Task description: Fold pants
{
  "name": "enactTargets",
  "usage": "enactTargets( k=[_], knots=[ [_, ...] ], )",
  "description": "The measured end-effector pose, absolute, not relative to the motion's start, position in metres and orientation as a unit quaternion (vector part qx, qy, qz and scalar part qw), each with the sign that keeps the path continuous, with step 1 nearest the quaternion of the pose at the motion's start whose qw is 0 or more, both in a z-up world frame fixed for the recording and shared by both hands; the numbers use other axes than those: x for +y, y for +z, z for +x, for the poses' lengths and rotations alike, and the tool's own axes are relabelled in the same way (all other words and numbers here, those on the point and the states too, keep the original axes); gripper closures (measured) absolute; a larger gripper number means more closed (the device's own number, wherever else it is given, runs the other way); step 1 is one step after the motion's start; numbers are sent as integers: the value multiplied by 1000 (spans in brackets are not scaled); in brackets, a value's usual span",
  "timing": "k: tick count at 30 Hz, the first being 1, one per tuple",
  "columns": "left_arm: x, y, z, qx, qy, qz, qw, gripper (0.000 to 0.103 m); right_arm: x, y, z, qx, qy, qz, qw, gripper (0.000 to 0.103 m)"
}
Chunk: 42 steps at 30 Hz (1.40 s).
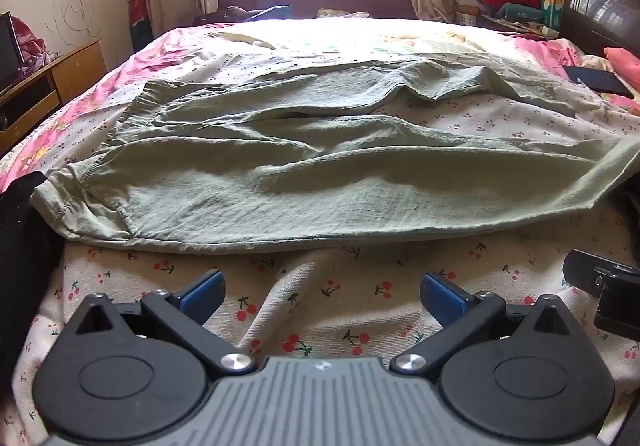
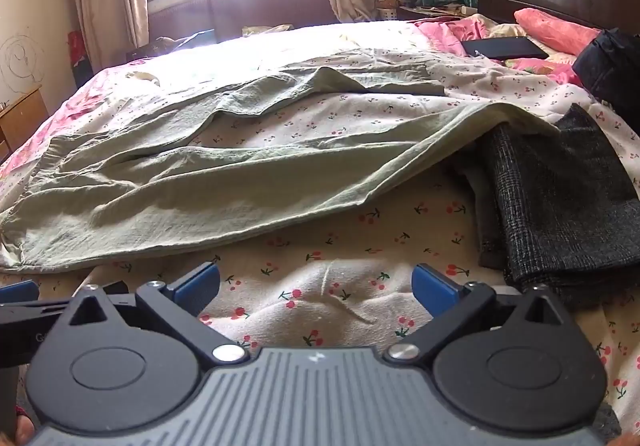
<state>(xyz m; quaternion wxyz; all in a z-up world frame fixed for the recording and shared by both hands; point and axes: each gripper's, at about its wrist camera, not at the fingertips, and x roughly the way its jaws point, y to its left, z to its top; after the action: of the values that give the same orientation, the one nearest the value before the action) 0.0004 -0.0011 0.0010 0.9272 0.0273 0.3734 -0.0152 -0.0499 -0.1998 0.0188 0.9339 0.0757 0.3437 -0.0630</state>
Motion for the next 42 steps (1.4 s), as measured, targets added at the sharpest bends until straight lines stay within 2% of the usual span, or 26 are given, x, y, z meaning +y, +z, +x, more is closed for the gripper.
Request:
enactTargets(
  k=[7,42],
  knots=[
    [-7,1,-6,357,-16,48,933,0,-198,16,-48,356,-65,68,930,2],
    [1,8,-13,358,-14,28,933,0,-194,15,-49,359,-57,55,930,2]
  ],
)
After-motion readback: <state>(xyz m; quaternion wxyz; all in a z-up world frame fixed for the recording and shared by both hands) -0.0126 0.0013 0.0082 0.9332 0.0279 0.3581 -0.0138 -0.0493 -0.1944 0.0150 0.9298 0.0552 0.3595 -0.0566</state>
